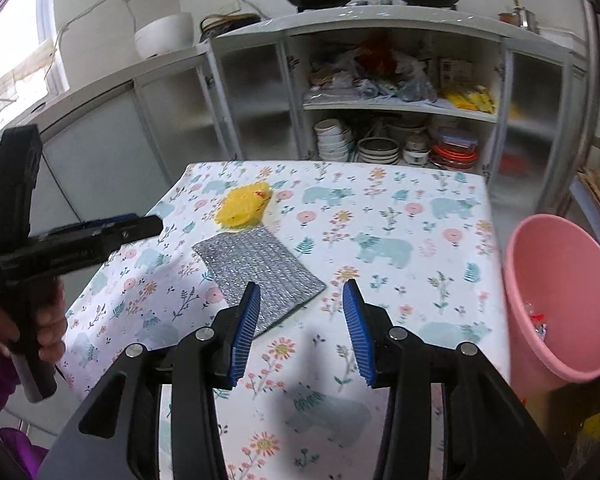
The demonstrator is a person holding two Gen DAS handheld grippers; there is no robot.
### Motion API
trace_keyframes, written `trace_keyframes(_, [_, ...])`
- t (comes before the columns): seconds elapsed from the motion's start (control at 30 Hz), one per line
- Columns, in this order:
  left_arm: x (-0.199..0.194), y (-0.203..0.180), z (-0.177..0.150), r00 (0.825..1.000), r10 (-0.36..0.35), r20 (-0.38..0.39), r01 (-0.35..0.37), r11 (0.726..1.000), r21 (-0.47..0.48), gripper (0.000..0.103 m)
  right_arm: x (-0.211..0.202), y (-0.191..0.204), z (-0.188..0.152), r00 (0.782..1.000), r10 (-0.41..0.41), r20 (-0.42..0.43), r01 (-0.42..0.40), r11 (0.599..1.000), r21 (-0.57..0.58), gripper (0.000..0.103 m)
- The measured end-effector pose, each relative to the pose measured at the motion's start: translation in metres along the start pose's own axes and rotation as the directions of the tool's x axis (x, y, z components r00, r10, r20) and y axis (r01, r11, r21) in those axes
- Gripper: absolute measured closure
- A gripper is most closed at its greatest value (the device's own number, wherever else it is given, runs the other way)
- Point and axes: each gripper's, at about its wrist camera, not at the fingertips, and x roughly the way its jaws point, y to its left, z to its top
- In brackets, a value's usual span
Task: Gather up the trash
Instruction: 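Grasp the yellow mesh foam with the left tool while the right grasps the silver foil mat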
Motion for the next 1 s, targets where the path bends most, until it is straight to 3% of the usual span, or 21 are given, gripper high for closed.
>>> trace_keyframes(0.3, [0.056, 0.012, 0.028, 0.997, -0.017, -0.07, 0.01, 0.996, -0.089, 0.049, 0.031, 0.01, 0.007, 0.997, 0.049, -0.053, -0.05, 0.998, -0.027, 0.059])
trace_keyframes(0.77, [0.13, 0.021, 0.045, 0.984, 0.08, -0.161, -0.099, 0.989, -0.113, 0.049, 0.088, 0.02, 0.027, 0.988, 0.076, -0.135, -0.092, 0.989, -0.115, 0.059])
trace_keyframes(0.87, [0.136, 0.021, 0.045, 0.983, 0.082, -0.166, -0.102, 0.988, -0.114, 0.06, 0.101, 0.021, 0.032, 0.986, 0.073, -0.151, -0.094, 0.986, -0.135, 0.059])
trace_keyframes(0.97, [0.136, 0.023, 0.046, 0.987, 0.057, -0.151, -0.076, 0.989, -0.124, 0.091, 0.116, 0.022, 0.034, 0.982, 0.066, -0.178, -0.093, 0.984, -0.149, 0.059])
trace_keyframes(1.0, [0.134, 0.024, 0.045, 0.988, 0.048, -0.147, -0.068, 0.989, -0.131, 0.096, 0.119, 0.022, 0.034, 0.981, 0.065, -0.185, -0.094, 0.984, -0.152, 0.059])
